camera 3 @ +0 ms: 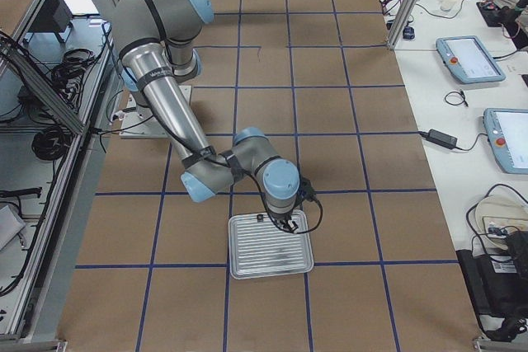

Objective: Place bearing gear from tray to pile

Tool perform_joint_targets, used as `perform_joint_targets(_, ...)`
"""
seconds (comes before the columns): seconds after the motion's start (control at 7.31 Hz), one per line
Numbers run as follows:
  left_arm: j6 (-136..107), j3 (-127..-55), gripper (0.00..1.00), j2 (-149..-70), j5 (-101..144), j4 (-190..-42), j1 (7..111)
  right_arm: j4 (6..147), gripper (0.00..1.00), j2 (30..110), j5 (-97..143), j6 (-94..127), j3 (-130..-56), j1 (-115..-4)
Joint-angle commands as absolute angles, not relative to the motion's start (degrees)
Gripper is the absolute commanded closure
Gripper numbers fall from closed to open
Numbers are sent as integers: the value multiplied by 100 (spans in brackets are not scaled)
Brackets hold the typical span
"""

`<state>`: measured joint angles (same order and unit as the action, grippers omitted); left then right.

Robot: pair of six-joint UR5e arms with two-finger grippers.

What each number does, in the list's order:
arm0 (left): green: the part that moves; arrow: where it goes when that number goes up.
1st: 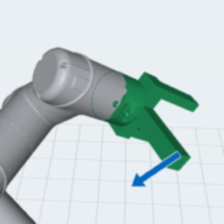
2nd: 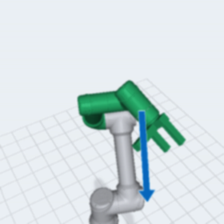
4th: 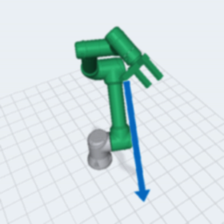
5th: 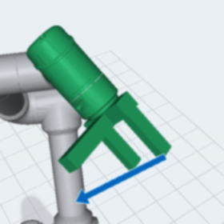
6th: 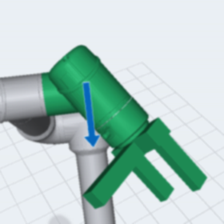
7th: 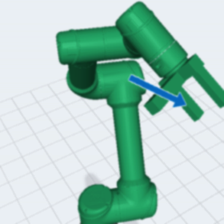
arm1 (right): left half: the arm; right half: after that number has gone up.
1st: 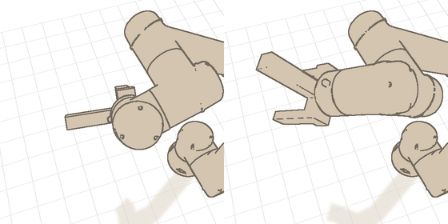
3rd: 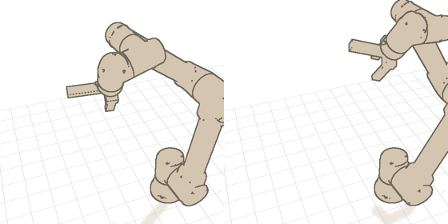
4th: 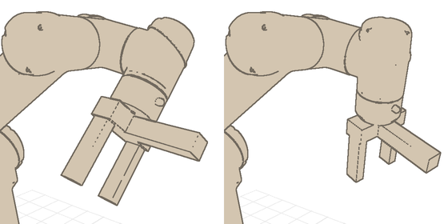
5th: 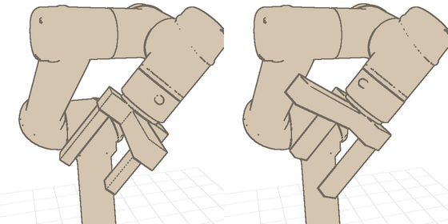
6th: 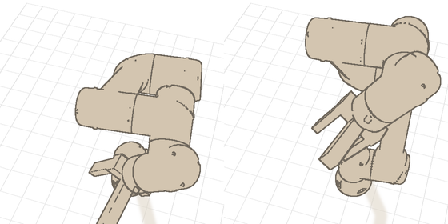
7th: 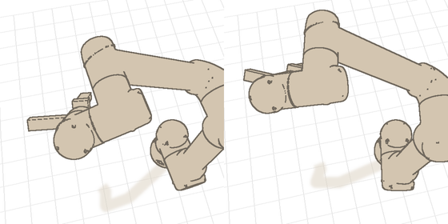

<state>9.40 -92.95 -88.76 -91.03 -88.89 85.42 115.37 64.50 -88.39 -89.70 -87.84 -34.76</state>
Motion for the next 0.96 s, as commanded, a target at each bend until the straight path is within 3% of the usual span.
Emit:
perform_joint_targets(0.0,940,-9299,0,-8877,-9105,-8886,8534,10770,100,7353,-9035,-7880,-8771,-4320)
perform_joint_targets(0.27,940,-9299,0,-8877,-9114,-8877,8534,9927,100,7969,-9183,-5725,-8728,-5827)
perform_joint_targets(0.82,940,-9290,0,-8895,-9097,-8886,8534,9774,100,8060,-9080,-692,-8788,-9203)
